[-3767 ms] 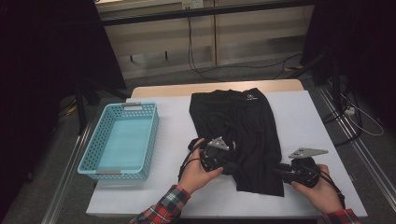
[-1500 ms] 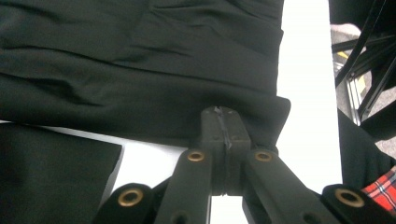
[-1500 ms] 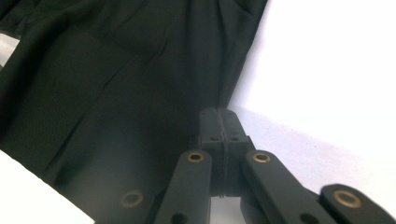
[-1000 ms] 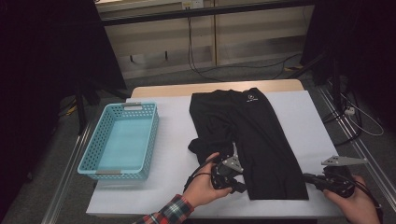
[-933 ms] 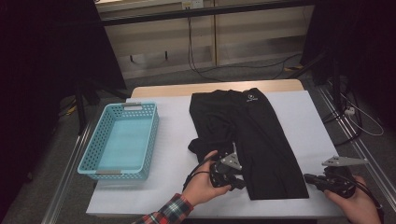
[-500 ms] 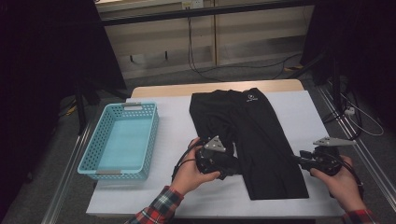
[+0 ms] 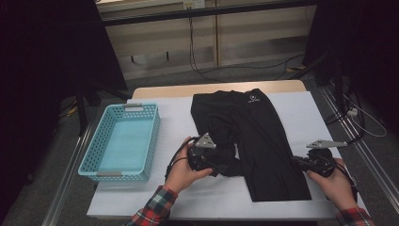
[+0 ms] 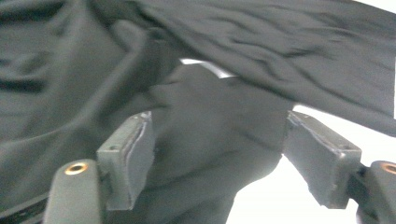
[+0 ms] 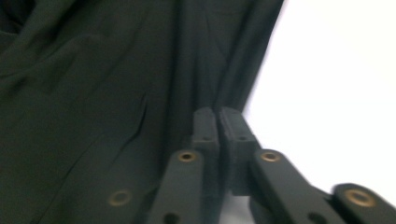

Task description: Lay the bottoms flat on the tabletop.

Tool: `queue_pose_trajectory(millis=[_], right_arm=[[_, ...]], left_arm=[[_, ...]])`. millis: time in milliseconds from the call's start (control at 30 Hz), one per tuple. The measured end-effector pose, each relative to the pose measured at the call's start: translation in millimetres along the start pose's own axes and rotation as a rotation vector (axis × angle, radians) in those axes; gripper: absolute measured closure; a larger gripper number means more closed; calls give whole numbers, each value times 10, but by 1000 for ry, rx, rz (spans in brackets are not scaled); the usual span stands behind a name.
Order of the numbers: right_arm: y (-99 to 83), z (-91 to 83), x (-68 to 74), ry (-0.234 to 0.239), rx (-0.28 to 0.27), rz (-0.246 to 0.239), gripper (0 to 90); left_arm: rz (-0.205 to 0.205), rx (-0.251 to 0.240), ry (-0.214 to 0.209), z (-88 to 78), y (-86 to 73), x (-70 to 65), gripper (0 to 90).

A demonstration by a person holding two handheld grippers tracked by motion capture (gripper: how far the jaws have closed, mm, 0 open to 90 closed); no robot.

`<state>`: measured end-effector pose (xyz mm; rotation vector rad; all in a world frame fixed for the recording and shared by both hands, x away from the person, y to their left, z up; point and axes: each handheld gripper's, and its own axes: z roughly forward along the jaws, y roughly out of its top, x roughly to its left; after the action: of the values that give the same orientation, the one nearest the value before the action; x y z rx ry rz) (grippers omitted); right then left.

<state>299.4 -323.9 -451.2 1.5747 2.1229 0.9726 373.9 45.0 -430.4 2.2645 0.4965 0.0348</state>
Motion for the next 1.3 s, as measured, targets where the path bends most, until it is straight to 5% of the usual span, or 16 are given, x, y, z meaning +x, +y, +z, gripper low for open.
queue_pose_trajectory(millis=[200, 267, 333, 367, 467, 633, 1000, 1300], right_arm=[[-15, -8, -4, 4, -3, -1, 900], [-19, -11, -1, 2, -3, -6, 900], [-24, -13, 0, 4, -6, -2, 900], [-26, -15, -4, 5, -8, 0, 900], [-37, -25, -14, 10, -10, 9, 900], [-57, -62, -20, 9, -6, 11, 900], [-167, -216, -109, 6, -7, 44, 900], [-229, -369, -16, 20, 1, 12, 900]], left_arm=[[31, 82, 45, 170, -39, -25, 326], [39, 71, 44, 199, -71, -20, 364], [30, 87, 15, 161, -56, -27, 533], [-6, 104, -16, 141, -54, -30, 677], [-81, 142, -65, 104, -67, -51, 874], [-99, 172, -89, -113, -34, -66, 886], [-135, 83, -79, -554, -115, 32, 887], [-121, 111, -102, -504, -144, -2, 886]])
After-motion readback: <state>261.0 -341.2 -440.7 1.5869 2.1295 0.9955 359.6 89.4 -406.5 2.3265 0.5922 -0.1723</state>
